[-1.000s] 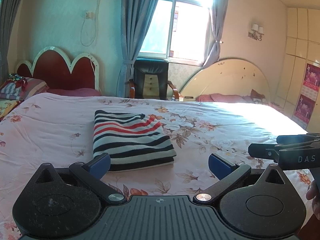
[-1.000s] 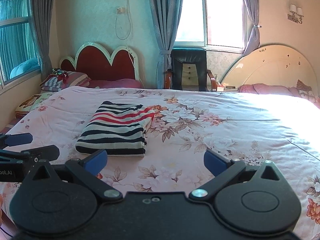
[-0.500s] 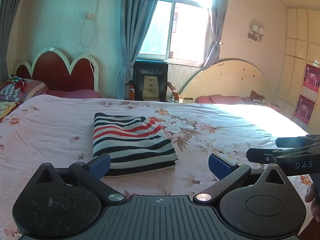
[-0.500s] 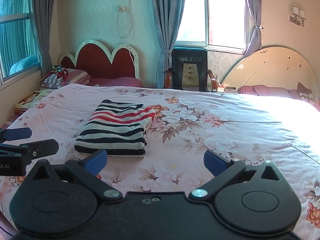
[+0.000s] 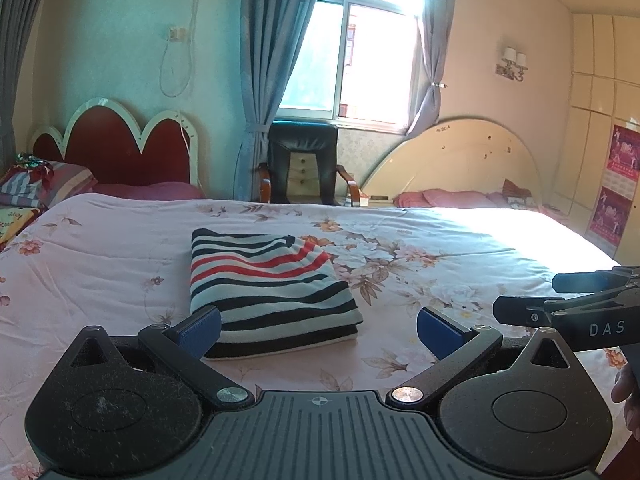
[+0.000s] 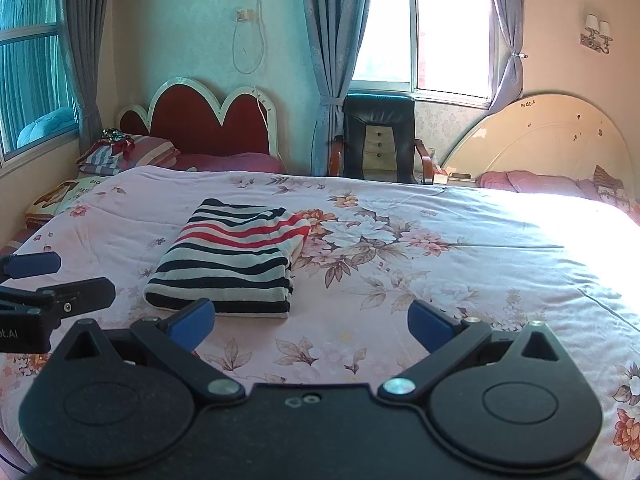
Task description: Fold small clothes
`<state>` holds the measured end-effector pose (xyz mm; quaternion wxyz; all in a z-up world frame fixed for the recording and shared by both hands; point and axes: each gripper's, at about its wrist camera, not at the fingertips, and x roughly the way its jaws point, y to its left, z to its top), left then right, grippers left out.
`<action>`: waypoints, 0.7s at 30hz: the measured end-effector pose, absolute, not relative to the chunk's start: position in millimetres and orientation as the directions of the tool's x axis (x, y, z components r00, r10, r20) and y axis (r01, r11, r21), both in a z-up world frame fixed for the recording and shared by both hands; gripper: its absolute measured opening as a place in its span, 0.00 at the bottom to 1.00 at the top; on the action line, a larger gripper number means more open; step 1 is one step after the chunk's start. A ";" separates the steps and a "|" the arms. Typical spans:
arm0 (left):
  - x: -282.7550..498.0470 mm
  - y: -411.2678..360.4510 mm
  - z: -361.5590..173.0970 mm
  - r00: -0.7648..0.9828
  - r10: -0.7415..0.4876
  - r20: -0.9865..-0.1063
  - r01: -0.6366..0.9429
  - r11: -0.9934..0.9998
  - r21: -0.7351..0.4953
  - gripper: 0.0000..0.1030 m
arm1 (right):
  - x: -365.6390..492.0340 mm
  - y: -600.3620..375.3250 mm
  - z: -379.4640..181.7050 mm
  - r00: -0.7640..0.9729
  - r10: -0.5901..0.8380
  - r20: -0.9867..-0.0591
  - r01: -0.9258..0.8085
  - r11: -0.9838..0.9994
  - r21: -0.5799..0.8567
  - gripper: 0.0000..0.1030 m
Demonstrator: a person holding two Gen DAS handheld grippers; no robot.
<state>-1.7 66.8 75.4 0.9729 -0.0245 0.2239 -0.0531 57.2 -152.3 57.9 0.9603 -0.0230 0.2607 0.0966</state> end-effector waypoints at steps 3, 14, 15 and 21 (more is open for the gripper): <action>-1.6 67.1 75.5 0.894 -0.114 -0.433 0.092 0.993 -0.072 1.00 | 58.3 -152.1 57.7 0.844 0.174 -0.508 -0.199 0.980 0.006 0.99; 0.4 71.7 75.3 0.901 -0.112 -0.419 0.089 0.993 -0.072 1.00 | 59.6 -151.8 57.5 0.848 0.166 -0.503 -0.192 0.981 0.001 0.99; 0.1 72.0 75.0 0.901 -0.112 -0.419 0.091 0.993 -0.069 1.00 | 59.6 -151.6 57.4 0.848 0.166 -0.503 -0.192 0.981 0.000 0.99; -0.9 71.7 72.6 0.903 -0.099 -0.418 0.084 0.995 -0.054 1.00 | 60.5 -150.2 57.4 0.847 0.167 -0.505 -0.195 0.981 -0.002 0.99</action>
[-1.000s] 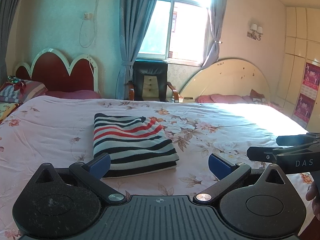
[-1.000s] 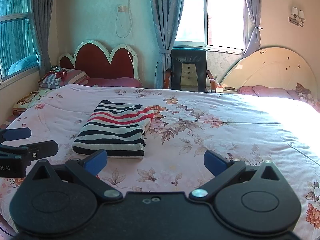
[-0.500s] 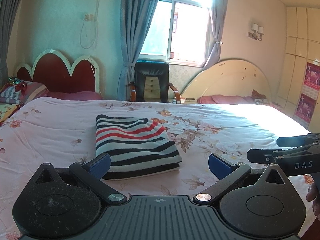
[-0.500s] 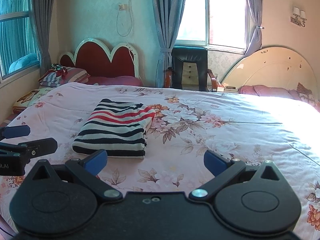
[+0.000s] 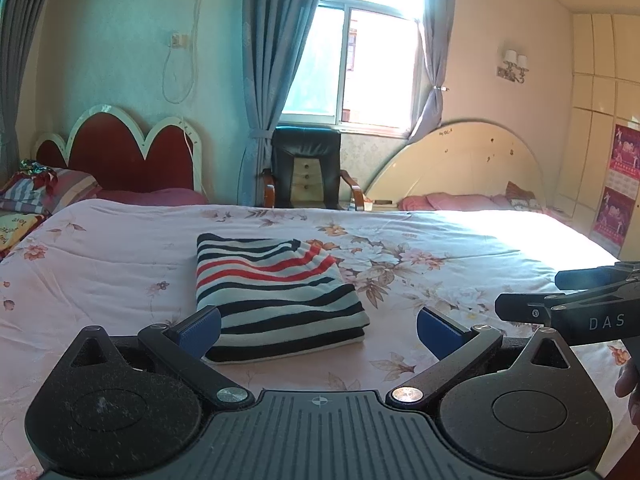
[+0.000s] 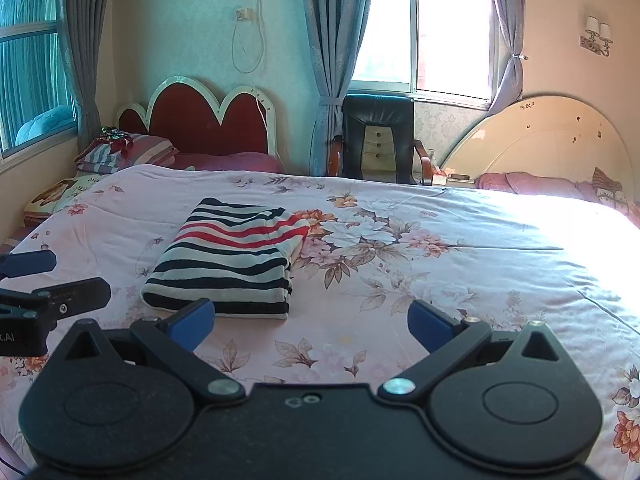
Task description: Fold small clothes
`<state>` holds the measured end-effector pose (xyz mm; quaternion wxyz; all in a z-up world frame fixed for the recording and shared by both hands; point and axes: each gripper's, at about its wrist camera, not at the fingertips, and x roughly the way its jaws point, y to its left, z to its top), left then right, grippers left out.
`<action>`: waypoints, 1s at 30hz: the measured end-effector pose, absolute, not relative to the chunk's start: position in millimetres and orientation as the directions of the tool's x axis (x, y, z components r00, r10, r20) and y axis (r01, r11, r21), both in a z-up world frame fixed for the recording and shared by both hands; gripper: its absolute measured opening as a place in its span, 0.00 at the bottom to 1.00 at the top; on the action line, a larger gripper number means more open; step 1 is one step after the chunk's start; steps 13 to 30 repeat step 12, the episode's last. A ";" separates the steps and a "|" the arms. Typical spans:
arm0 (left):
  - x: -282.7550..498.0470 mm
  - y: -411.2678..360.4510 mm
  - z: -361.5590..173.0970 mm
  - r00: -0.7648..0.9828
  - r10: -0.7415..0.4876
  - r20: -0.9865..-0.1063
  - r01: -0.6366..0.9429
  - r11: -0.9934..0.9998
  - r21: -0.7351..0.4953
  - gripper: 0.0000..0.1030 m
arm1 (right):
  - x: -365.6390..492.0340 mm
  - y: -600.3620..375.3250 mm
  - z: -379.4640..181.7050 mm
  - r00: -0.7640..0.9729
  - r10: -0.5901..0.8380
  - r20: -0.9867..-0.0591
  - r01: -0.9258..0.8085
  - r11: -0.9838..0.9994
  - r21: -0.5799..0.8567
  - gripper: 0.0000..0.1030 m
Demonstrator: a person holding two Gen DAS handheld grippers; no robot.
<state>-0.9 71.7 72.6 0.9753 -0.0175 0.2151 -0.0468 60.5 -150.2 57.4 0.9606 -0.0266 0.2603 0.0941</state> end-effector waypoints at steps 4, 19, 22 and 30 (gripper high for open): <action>-3.0 71.8 72.3 0.907 -0.103 -0.409 0.093 0.995 -0.044 1.00 | 60.0 -149.2 57.3 0.846 0.169 -0.506 -0.197 0.980 -0.003 0.99; -8.4 74.4 76.5 0.922 -0.093 -0.375 0.076 0.995 -0.059 1.00 | 61.0 -145.6 57.9 0.844 0.183 -0.505 -0.215 0.977 -0.005 0.99; -8.4 74.4 76.5 0.922 -0.093 -0.375 0.076 0.995 -0.059 1.00 | 61.0 -145.6 57.9 0.844 0.183 -0.505 -0.215 0.977 -0.005 0.99; -8.4 74.4 76.5 0.922 -0.093 -0.375 0.076 0.995 -0.059 1.00 | 61.0 -145.6 57.9 0.844 0.183 -0.505 -0.215 0.977 -0.005 0.99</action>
